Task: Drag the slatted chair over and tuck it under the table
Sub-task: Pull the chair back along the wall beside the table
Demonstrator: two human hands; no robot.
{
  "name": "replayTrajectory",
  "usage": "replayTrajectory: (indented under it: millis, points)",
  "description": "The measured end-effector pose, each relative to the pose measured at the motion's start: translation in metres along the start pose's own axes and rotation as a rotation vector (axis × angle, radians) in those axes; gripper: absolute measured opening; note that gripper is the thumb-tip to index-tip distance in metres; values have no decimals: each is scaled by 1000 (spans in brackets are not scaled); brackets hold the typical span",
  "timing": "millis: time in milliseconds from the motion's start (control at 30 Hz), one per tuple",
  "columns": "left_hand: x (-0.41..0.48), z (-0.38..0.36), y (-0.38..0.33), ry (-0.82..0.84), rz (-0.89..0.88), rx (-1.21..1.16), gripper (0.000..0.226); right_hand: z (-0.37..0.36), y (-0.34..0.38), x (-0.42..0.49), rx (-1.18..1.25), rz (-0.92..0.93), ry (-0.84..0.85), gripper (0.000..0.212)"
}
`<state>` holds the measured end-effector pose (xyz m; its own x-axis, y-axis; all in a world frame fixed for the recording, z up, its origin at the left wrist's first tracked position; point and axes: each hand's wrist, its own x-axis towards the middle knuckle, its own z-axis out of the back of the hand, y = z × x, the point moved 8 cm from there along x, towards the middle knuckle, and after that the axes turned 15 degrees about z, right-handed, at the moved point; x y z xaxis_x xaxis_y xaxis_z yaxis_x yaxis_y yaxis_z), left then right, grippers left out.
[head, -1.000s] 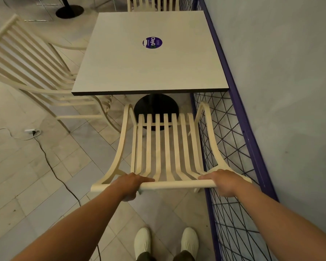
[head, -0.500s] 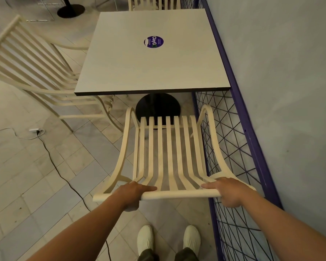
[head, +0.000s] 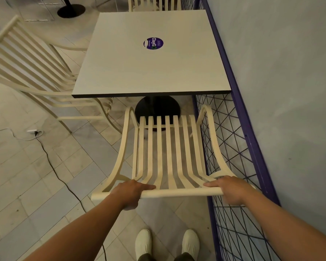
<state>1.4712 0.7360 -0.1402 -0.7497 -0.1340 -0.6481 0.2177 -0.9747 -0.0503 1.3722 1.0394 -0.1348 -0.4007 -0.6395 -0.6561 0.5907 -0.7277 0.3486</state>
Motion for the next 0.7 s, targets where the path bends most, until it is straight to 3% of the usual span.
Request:
replayTrajectory:
  millis: [700]
  points:
    - [27, 22, 3, -43, 0, 24, 74, 27, -10, 19, -5, -10, -10, 81]
